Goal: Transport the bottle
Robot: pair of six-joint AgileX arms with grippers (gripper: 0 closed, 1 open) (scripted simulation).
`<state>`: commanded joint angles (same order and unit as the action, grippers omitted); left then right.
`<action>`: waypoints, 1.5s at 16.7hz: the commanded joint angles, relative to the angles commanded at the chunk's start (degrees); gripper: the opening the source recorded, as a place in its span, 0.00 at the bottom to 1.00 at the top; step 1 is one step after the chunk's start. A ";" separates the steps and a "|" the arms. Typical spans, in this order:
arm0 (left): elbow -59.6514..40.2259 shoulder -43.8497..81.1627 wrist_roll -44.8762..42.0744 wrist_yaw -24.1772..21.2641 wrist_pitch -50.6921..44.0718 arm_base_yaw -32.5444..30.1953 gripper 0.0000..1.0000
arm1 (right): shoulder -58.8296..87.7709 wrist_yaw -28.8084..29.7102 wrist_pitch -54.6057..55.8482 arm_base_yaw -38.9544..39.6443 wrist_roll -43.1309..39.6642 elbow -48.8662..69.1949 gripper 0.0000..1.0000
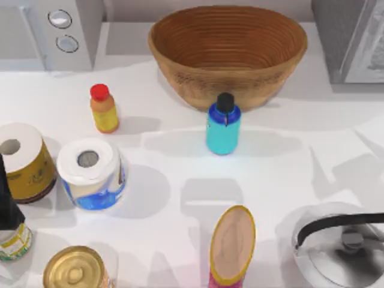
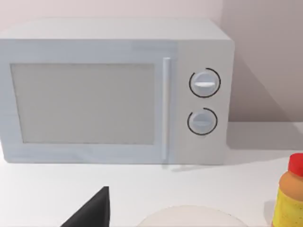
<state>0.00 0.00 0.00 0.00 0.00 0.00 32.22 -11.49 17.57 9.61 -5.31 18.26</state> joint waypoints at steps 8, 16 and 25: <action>0.00 0.00 0.00 0.00 0.00 0.00 1.00 | 48.06 -4.82 12.32 10.83 -3.07 15.37 1.00; 0.00 0.00 0.00 0.00 0.00 0.00 1.00 | 65.42 -4.41 13.33 15.96 -3.13 18.91 1.00; 0.00 0.00 0.00 0.00 0.00 0.00 1.00 | 71.71 -3.22 13.22 17.25 -2.40 25.77 1.00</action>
<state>0.00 0.00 0.00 0.00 0.00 0.00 103.92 -14.71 30.79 26.85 -7.70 44.03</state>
